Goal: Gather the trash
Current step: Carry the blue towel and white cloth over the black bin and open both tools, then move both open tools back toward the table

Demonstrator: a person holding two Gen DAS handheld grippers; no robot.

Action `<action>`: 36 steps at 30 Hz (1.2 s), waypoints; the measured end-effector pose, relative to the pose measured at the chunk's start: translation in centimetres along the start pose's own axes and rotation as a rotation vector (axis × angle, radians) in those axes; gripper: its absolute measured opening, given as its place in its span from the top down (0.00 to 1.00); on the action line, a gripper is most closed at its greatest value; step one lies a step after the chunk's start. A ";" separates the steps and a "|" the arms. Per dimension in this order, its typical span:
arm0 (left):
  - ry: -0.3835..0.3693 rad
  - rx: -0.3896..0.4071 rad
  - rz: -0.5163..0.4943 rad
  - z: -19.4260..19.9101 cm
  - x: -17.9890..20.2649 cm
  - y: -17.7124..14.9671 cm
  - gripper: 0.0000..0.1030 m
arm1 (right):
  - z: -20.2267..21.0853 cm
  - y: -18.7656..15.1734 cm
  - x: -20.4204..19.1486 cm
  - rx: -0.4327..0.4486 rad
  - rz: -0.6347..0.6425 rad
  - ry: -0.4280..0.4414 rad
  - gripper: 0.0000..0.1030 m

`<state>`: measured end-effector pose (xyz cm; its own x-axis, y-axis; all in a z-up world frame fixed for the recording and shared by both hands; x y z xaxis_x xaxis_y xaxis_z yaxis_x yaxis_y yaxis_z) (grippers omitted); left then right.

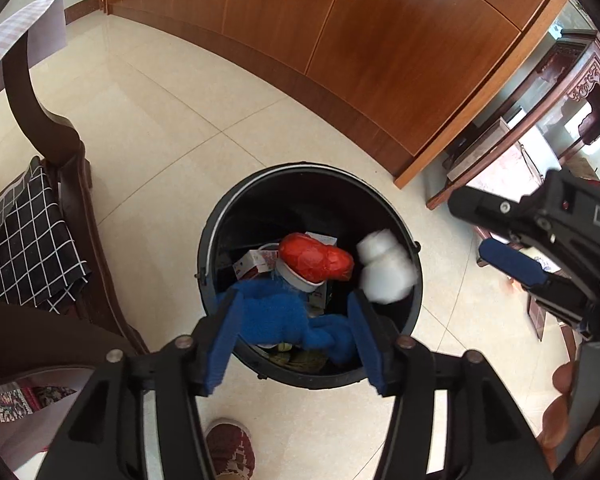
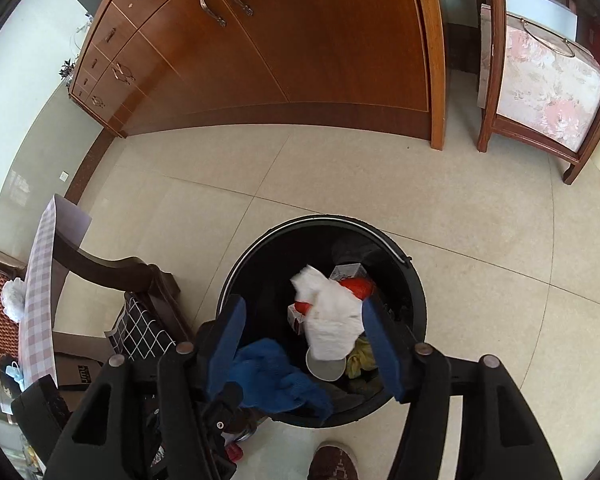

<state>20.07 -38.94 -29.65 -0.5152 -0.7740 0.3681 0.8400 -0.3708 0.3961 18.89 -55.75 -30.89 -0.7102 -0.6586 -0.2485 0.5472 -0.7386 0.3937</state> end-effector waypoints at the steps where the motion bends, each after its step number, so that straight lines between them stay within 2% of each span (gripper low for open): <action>1: 0.007 0.014 -0.006 0.4 0.0 0.2 0.45 | 0.0 0.1 0.1 0.006 0.003 -0.009 0.39; 10: 0.076 0.143 -0.090 5.6 0.6 2.0 0.45 | 3.0 0.3 -0.4 0.105 0.019 -0.015 0.39; 17: 0.026 0.183 -0.114 8.9 1.6 2.6 0.45 | 5.5 -0.9 -1.1 0.123 0.039 -0.019 0.39; 19: -0.021 0.195 -0.126 9.9 2.3 2.7 0.45 | 6.7 -1.2 -0.8 0.136 0.034 -0.024 0.39; 25: -0.059 0.250 -0.151 13.4 3.6 3.2 0.45 | 10.6 -0.8 0.2 0.190 0.005 -0.036 0.39; 28: -0.045 0.295 -0.156 15.7 3.2 3.6 0.45 | 12.6 -0.4 -1.0 0.217 0.030 -0.013 0.38; 31: -0.009 0.337 -0.139 17.9 1.7 4.0 0.39 | 14.1 -0.5 -3.3 0.238 0.064 0.027 0.35; 36: 0.074 0.404 -0.075 21.4 -3.1 4.4 0.36 | 15.6 -1.4 -9.2 0.253 0.149 0.122 0.33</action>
<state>21.76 -27.17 -11.00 -0.5462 -0.7929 0.2701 0.6590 -0.2077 0.7229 17.73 -46.43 -15.38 -0.5640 -0.7804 -0.2700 0.5029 -0.5839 0.6373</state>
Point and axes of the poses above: each gripper's, at about its wrist camera, not at the fingertips, and z roughly against the way its jaws point, x to its right, y to its top, the point moved 10 cm from there along -z, roughly the way its jaws point, and after that the axes turned 7 degrees about -y, right-handed, at the moved point
